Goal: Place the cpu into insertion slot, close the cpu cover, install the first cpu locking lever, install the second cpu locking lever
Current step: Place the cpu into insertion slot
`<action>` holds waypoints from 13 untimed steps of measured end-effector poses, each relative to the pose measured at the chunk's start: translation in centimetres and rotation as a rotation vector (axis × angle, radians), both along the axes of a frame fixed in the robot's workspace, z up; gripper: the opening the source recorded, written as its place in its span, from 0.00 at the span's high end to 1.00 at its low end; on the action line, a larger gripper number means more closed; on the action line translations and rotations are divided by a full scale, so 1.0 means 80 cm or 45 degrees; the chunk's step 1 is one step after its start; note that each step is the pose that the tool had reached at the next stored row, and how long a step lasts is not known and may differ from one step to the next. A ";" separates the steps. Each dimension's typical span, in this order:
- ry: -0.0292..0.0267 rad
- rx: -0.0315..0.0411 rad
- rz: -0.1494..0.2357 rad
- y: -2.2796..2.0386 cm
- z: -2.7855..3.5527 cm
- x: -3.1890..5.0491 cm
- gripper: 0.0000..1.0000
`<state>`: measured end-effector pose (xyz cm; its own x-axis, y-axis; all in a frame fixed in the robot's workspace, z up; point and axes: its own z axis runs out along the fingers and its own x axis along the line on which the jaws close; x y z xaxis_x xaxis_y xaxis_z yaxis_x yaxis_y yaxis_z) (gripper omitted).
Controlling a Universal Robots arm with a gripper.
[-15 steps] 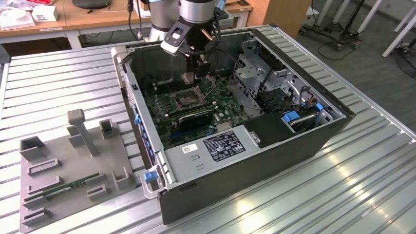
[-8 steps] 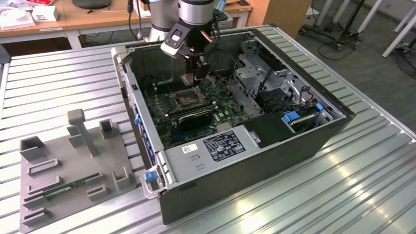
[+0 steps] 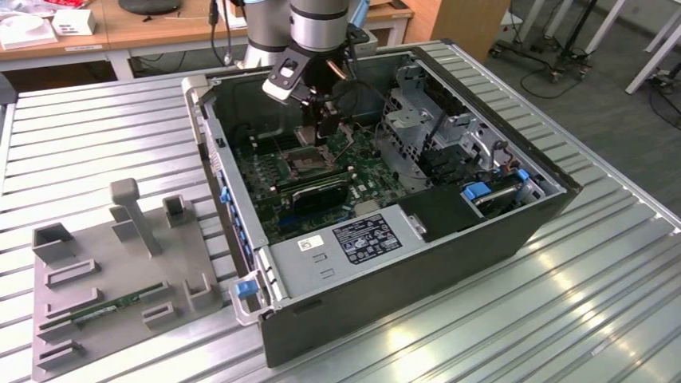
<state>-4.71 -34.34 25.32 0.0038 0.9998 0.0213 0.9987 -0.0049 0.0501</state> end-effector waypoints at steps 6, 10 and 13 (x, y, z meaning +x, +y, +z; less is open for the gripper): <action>0.0001 -0.0001 0.006 -0.0001 -0.0058 0.000 0.46; -0.0001 0.0003 0.006 -0.0001 -0.0063 0.000 0.46; 0.0000 0.0000 0.006 -0.0001 -0.0093 -0.002 0.46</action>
